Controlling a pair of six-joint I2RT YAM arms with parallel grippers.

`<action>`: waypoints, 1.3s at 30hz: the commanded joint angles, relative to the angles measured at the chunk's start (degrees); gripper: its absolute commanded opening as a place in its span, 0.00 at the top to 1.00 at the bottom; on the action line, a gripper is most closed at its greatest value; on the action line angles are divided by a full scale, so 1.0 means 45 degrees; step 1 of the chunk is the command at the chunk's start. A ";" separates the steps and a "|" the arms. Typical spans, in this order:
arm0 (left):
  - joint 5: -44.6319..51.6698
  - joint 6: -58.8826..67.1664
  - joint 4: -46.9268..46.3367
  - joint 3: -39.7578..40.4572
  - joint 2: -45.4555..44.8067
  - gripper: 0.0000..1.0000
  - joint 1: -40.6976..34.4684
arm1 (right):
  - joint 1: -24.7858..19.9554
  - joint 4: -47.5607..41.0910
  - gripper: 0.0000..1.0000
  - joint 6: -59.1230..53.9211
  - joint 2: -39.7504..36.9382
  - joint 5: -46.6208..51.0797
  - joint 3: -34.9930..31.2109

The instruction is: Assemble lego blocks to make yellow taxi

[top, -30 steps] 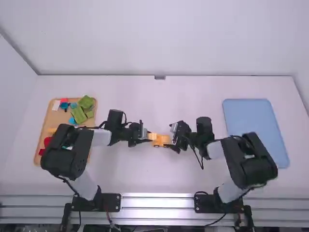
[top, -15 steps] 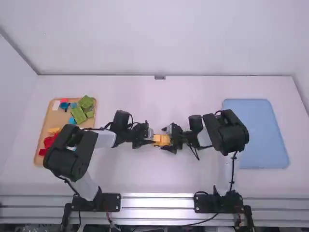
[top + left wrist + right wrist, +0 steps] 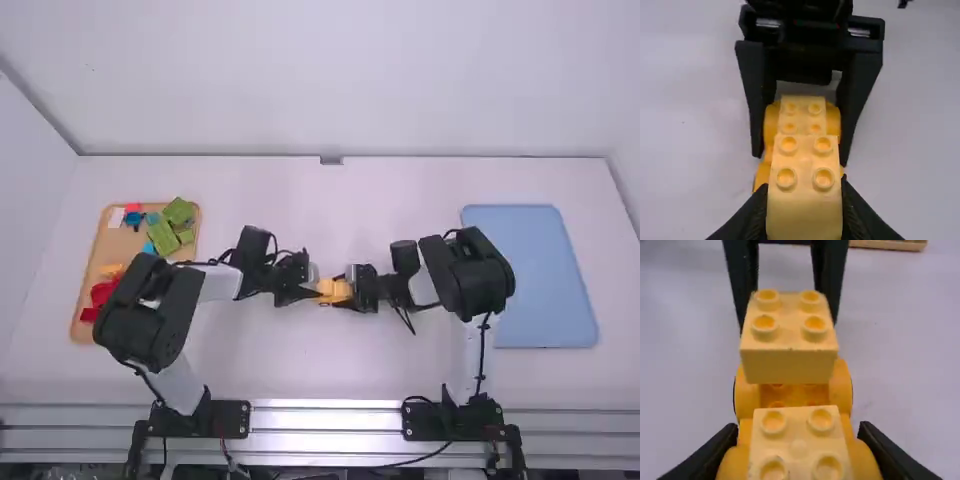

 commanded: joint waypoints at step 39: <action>-0.0860 0.0967 -0.1039 0.0170 0.0117 0.90 -0.0447 | 0.0155 -0.0379 0.51 -0.0121 0.0170 0.0180 0.0039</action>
